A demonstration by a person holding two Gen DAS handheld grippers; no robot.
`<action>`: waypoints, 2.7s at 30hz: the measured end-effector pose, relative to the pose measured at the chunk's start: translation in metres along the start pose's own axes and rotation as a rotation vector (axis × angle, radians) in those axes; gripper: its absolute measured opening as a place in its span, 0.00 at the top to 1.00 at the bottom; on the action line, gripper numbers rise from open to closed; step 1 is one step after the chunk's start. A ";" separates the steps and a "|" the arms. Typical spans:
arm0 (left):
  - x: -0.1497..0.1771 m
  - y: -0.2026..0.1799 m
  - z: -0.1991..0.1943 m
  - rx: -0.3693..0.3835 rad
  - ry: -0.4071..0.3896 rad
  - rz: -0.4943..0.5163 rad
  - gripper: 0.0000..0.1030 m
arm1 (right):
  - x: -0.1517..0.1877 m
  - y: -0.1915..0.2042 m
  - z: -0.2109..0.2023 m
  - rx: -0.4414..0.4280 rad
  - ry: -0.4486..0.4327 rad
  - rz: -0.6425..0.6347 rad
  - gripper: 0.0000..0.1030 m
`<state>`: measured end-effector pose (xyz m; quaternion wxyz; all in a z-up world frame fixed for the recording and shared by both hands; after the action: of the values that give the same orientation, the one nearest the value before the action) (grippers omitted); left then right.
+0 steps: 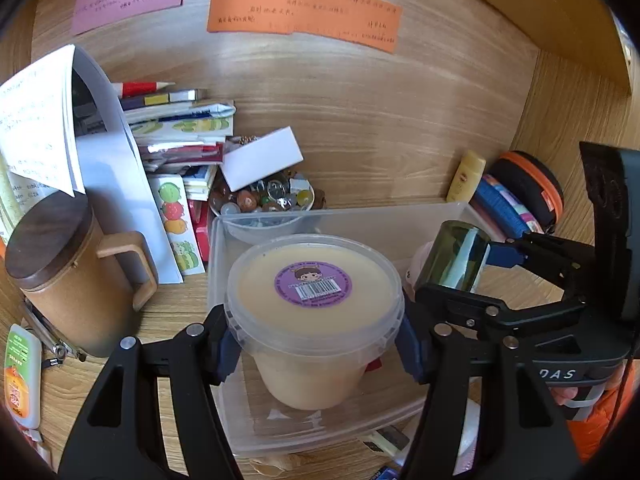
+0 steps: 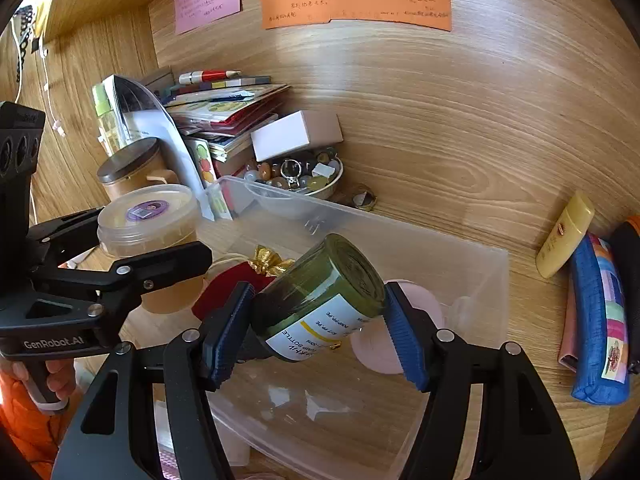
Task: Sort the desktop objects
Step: 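Lower the tub into the bin with the left gripper while the right gripper drops the bottle, then move the right gripper to the bagged pink rope and close on it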
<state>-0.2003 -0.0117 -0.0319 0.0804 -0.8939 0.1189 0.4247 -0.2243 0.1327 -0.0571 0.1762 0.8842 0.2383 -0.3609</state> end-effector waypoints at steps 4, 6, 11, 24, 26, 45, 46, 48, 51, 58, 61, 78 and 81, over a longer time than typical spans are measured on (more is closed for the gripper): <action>0.004 -0.001 0.006 -0.005 0.022 0.005 0.39 | 0.002 -0.003 0.007 0.004 0.027 0.008 0.40; 0.006 -0.002 0.008 -0.010 0.032 0.017 0.39 | 0.004 -0.004 0.010 0.008 0.037 0.007 0.40; 0.009 0.000 0.012 0.010 0.049 0.004 0.39 | 0.006 -0.004 0.014 0.017 0.045 0.003 0.40; 0.014 0.003 0.016 -0.004 0.064 0.008 0.39 | 0.006 -0.006 0.018 -0.008 0.064 0.026 0.36; 0.013 0.002 0.017 -0.012 0.064 0.011 0.39 | 0.006 -0.006 0.017 -0.011 0.063 0.028 0.35; 0.005 0.003 -0.016 0.001 -0.069 -0.005 0.11 | 0.005 0.002 0.005 -0.034 0.056 0.052 0.26; 0.005 0.004 -0.019 0.014 -0.078 -0.014 0.09 | 0.005 0.003 0.001 -0.037 0.047 0.054 0.24; 0.003 0.005 -0.028 0.026 -0.086 -0.033 0.07 | 0.002 0.008 -0.011 -0.039 0.010 0.041 0.19; 0.003 0.006 -0.040 0.020 -0.090 -0.034 0.07 | 0.000 0.017 -0.026 -0.030 -0.041 0.002 0.14; 0.015 0.011 -0.066 -0.048 -0.084 -0.018 0.02 | 0.001 0.030 -0.051 0.014 -0.102 -0.058 0.11; 0.022 0.013 -0.076 -0.068 -0.088 -0.011 0.02 | 0.004 0.028 -0.061 0.026 -0.114 -0.042 0.04; 0.089 0.031 -0.119 -0.154 -0.027 -0.064 0.02 | 0.049 0.000 -0.107 0.058 -0.117 0.124 0.01; 0.103 0.028 -0.119 -0.151 -0.002 -0.075 0.02 | 0.057 0.003 -0.105 0.054 -0.093 0.134 0.01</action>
<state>-0.0572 -0.0828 -0.0388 0.0289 -0.9008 0.0529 0.4301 -0.1286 0.1975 -0.0270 0.1869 0.8848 0.1606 -0.3954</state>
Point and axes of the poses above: each gripper's, at about its wrist camera, not at the fingertips, and z roughly the way its jaws point, y to its left, x to its underside, the point moved 3 cm from there along z, roughly the way its jaws point, and after that the axes turned 7 degrees about z, right-handed, at the moved point
